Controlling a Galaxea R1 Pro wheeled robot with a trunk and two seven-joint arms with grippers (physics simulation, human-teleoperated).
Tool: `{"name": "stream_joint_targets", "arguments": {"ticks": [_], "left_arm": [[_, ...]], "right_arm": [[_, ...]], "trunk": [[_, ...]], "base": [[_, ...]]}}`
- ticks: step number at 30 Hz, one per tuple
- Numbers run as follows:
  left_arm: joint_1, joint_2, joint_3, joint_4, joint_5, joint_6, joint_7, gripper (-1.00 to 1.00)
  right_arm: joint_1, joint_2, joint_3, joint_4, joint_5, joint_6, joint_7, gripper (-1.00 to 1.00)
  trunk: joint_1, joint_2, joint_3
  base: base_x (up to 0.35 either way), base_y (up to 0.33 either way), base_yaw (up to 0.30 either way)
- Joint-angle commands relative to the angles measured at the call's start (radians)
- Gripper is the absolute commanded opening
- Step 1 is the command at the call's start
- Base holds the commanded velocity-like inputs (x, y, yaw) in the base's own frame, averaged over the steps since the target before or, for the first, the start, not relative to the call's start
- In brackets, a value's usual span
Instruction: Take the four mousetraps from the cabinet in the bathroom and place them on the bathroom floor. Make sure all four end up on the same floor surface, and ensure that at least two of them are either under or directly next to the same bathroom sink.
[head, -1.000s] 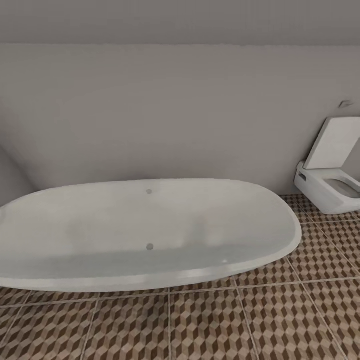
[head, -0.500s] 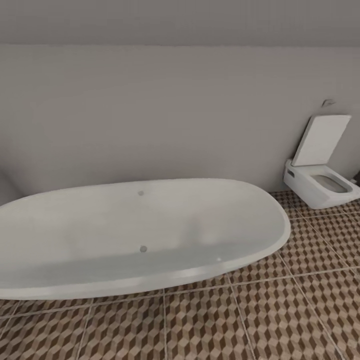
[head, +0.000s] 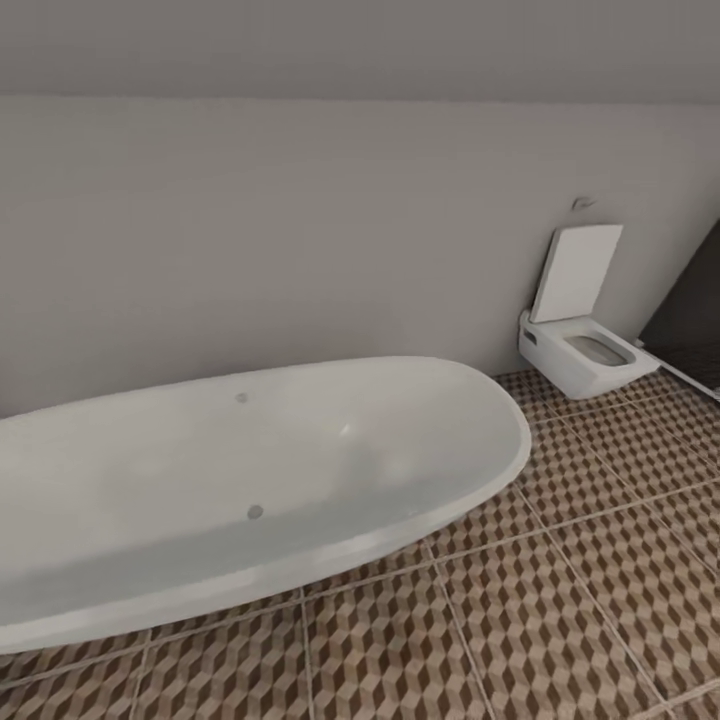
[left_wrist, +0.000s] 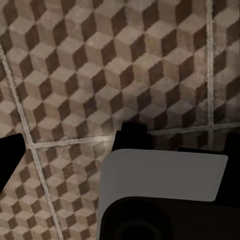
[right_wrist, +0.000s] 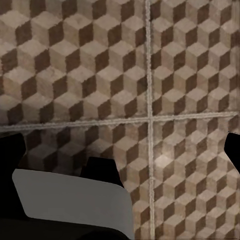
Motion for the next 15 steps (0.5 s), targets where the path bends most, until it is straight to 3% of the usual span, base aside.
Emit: {"name": "stream_joint_targets", "arguments": {"ticks": [1,15], "left_arm": [[-0.001,0.001,-0.008,-0.005,0.007,-0.006,0.007,1.00],[-0.001,0.004,-0.008,-0.003,0.007,-0.006,0.007,1.00]], "right_arm": [[-0.001,0.000,0.009,0.001,-0.009,-0.003,-0.002,1.00],[-0.001,0.000,0.009,0.003,-0.008,-0.003,-0.002,1.00]], "trunk": [[0.000,0.000,0.000],[0.000,0.000,0.016]], "base": [[0.000,0.000,-0.249],[0.000,0.000,-0.243]]}}
